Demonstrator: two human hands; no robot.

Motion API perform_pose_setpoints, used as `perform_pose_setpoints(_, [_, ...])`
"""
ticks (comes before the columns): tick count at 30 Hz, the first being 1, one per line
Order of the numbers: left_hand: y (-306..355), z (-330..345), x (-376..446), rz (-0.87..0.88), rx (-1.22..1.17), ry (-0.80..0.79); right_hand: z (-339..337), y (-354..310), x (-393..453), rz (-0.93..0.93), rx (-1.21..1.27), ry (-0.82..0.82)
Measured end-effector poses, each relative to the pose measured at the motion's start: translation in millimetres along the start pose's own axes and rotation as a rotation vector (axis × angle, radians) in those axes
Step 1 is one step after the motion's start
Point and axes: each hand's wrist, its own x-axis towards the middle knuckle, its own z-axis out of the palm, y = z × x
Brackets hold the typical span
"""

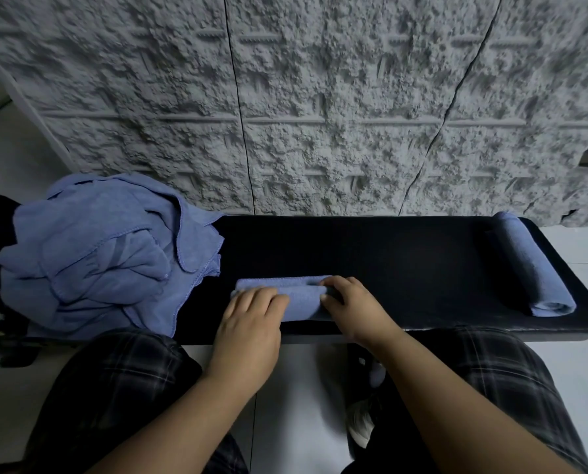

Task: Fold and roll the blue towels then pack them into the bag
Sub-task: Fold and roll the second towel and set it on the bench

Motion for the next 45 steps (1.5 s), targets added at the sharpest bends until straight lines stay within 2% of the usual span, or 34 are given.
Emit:
perform_pose_setpoints(3, [-4,5,1,-0.025,0.032,-0.039,3,2,-1,-0.053,-0.147,0.165])
perform_pose_setpoints(5, [-6,7,5,-0.044,0.041,-0.077,6,-3,-3,-0.205,-0.300,0.341])
perform_pose_setpoints(6, [-7,8,7,-0.052,0.039,-0.091,7,-6,-4,-0.275,-0.333,0.369])
perform_pose_setpoints(9, [-9,10,10,-0.063,0.024,-0.104,9,-8,-5,-0.340,-0.309,0.295])
perform_pose_setpoints(14, [-14,12,15,-0.053,0.020,-0.076,6,0,0,-0.295,-0.336,0.137])
perform_pose_setpoints(21, [-19,7,13,-0.014,-0.009,-0.116,-11,-5,-2,-0.197,-0.328,-0.094])
perform_pose_setpoints(24, [-15,11,8,-0.001,0.024,-0.128,-7,-8,-6,-0.206,-0.409,-0.074])
perform_pose_setpoints(28, [-6,14,5,0.046,0.103,-0.123,-1,-8,-6,-0.242,-0.489,0.045])
perform_pose_setpoints(33, [-12,18,12,0.066,0.116,-0.195,9,-17,-2,-0.338,-0.578,0.154])
perform_pose_setpoints(40, [-14,21,17,0.047,0.127,-0.266,33,-8,1,-0.303,-0.628,0.085])
perform_pose_setpoints(45, [-18,22,30,-0.031,0.121,-0.319,24,-8,15,-0.309,-0.449,-0.008])
